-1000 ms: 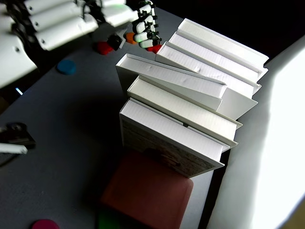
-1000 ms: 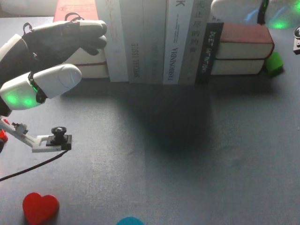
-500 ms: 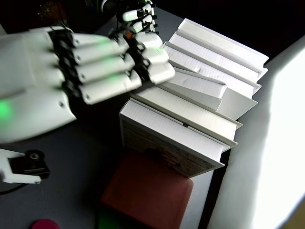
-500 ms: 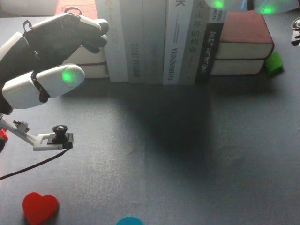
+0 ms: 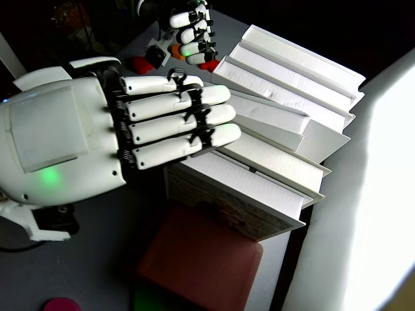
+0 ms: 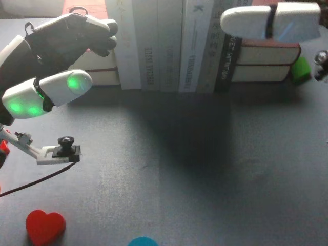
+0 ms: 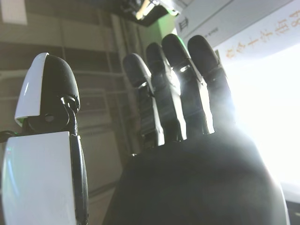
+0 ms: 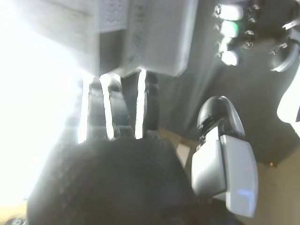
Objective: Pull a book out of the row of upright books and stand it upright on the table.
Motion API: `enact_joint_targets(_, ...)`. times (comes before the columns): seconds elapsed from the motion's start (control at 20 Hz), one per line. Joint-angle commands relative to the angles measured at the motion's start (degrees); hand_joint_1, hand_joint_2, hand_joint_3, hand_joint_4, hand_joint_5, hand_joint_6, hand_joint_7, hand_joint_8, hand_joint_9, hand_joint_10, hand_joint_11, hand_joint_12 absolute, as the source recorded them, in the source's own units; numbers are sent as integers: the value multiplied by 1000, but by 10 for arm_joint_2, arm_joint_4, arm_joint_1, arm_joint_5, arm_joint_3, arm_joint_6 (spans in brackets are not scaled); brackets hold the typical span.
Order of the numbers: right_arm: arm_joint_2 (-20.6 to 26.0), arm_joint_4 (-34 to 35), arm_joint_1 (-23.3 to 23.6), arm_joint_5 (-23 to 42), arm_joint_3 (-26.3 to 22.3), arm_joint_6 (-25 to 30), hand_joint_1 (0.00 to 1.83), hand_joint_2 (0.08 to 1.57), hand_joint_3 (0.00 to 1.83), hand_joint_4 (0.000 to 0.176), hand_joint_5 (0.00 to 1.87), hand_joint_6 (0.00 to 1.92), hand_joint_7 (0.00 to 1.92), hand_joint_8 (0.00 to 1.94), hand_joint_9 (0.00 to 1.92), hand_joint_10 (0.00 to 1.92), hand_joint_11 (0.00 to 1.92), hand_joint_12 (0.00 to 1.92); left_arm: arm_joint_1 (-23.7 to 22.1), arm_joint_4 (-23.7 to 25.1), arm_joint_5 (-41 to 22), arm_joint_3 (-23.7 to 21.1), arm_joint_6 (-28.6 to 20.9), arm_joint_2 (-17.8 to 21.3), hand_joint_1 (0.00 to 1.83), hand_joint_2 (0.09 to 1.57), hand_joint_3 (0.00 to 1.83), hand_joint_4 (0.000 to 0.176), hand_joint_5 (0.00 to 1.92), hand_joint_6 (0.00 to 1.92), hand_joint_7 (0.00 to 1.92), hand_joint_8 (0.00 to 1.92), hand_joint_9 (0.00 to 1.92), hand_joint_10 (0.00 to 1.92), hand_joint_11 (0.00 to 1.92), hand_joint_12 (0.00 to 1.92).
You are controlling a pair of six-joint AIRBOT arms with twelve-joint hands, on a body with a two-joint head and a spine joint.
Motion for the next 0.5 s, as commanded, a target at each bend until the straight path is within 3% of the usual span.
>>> enact_joint_targets(0.0, 8, 8, -6, 54, -10, -2, 0, 1050, 0, 144, 398, 5, 0, 0, 0, 0, 0, 0, 1, -21, -70, -2, -6, -4, 958, 1026, 0, 0, 531, 672, 615, 7, 358, 849, 111, 1456)
enact_joint_targets(0.05, 23, 8, -20, 65, -28, -2, 0, 1060, 0, 141, 345, 0, 0, 0, 0, 0, 0, 0, 4, -24, -72, -3, -6, -4, 940, 1024, 0, 0, 535, 676, 612, 5, 360, 854, 114, 1460)
enact_joint_targets(0.1, 31, 8, -28, 74, -38, -2, 0, 1043, 0, 169, 329, 0, 0, 0, 0, 0, 0, 0, 6, -26, -74, -4, -6, -4, 943, 1023, 0, 0, 544, 678, 626, 11, 371, 859, 105, 1462)
enact_joint_targets(0.15, 47, 10, -44, 90, -57, -2, 0, 1034, 0, 175, 321, 0, 0, 0, 0, 0, 0, 0, 8, -29, -76, -6, -6, -4, 939, 1023, 0, 0, 545, 677, 623, 10, 368, 853, 101, 1461)
enact_joint_targets(0.25, 62, 17, -64, 107, -76, -7, 0, 1078, 0, 176, 340, 8, 0, 0, 0, 0, 0, 0, 10, -33, -79, -8, -6, -4, 938, 1027, 0, 0, 539, 646, 611, 4, 369, 805, 57, 1472)
enact_joint_targets(0.3, 69, 24, -79, 118, -85, -9, 0, 1092, 0, 167, 346, 10, 0, 0, 0, 0, 0, 0, 13, -36, -80, -9, -6, -3, 942, 1030, 1, 0, 527, 638, 605, 1, 359, 802, 29, 1493)
enact_joint_targets(0.45, 77, 36, -99, 132, -95, -14, 0, 1104, 4, 176, 333, 3, 0, 0, 0, 0, 0, 0, 16, -37, -80, -10, -6, -2, 907, 1028, 0, 0, 539, 647, 630, 11, 394, 814, 82, 1481)
